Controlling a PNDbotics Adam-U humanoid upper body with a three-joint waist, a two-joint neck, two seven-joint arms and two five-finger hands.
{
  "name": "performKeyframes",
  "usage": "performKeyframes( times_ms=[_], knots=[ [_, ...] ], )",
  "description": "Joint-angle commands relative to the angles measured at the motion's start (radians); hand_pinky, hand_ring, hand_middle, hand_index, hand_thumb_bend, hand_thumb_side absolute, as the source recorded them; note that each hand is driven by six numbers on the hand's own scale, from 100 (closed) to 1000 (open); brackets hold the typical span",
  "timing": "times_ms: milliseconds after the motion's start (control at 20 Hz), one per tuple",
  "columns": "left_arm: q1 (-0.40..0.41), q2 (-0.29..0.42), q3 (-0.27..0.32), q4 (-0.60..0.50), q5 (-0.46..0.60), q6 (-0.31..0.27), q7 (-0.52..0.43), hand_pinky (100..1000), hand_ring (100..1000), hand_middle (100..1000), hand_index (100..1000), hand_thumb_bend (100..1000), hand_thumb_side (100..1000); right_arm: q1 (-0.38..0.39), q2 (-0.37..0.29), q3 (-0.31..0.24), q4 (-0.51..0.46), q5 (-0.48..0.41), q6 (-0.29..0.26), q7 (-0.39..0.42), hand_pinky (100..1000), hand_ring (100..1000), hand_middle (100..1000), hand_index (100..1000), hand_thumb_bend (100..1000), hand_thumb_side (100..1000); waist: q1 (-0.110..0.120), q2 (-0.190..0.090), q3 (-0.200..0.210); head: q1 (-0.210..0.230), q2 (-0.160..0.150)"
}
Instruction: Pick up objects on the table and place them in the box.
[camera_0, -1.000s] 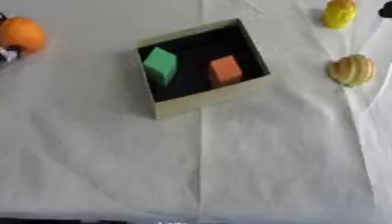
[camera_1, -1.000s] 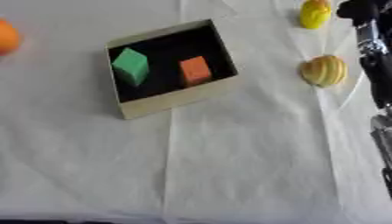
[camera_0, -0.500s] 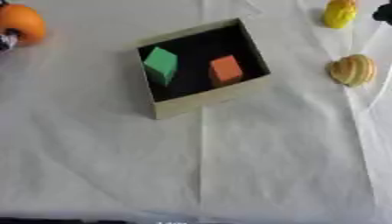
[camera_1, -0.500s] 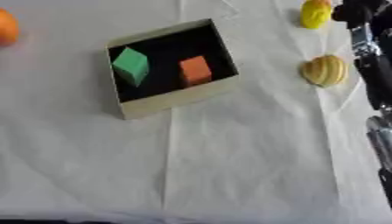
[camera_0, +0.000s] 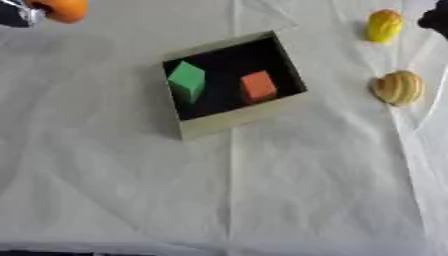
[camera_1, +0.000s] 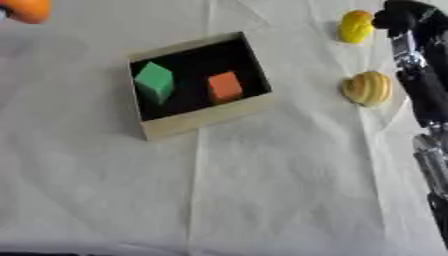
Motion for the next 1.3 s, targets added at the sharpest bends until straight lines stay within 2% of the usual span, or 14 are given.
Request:
performKeyframes(
  times_ms=[50,200,450,800,1100,1250,1300],
  knots=[
    [-0.036,-0.018,-0.051,-0.109,0.103,-0.010,-0.059,689,668,588,637,100,100,-0.007,-0.040,-0.010,-0.017,-0.017,-0.008,0.002,923,771,684,775,100,662,-0.009,-0.044,0.000,-0.010,0.004],
    [-0.050,-0.067,-0.088,-0.143,0.171,0.003,-0.108,694,664,585,637,100,100,-0.014,-0.043,-0.009,-0.017,-0.026,-0.009,0.004,923,771,684,774,100,660,-0.008,-0.050,-0.004,-0.013,0.004],
    [-0.065,-0.153,-0.110,-0.099,0.191,0.021,-0.148,698,656,581,638,100,103,-0.022,-0.042,-0.009,-0.017,-0.038,-0.006,0.008,924,771,684,774,100,662,-0.003,-0.052,-0.018,-0.007,0.004],
    [-0.071,-0.260,-0.104,0.036,0.174,0.022,-0.147,704,655,585,647,100,123,-0.043,-0.045,-0.006,-0.017,-0.050,-0.006,0.013,924,771,684,774,100,659,0.002,-0.046,-0.041,-0.005,0.004],
    [-0.076,-0.340,-0.061,0.187,0.097,-0.011,-0.080,711,655,588,658,100,126,-0.055,-0.038,-0.003,-0.017,-0.054,-0.005,0.016,925,771,683,773,100,662,0.002,-0.036,-0.055,-0.001,0.004],
    [-0.078,-0.364,-0.047,0.239,0.067,-0.028,-0.056,722,668,603,683,100,101,-0.059,-0.036,-0.002,-0.017,-0.053,-0.003,0.016,925,771,683,773,100,663,0.004,-0.030,-0.059,-0.003,0.004],
    [-0.078,-0.370,-0.044,0.251,0.062,-0.035,-0.055,745,701,632,721,100,140,-0.060,-0.035,-0.002,-0.017,-0.053,-0.002,0.016,925,771,683,773,100,664,0.004,-0.029,-0.059,-0.004,0.004]
  ],
)
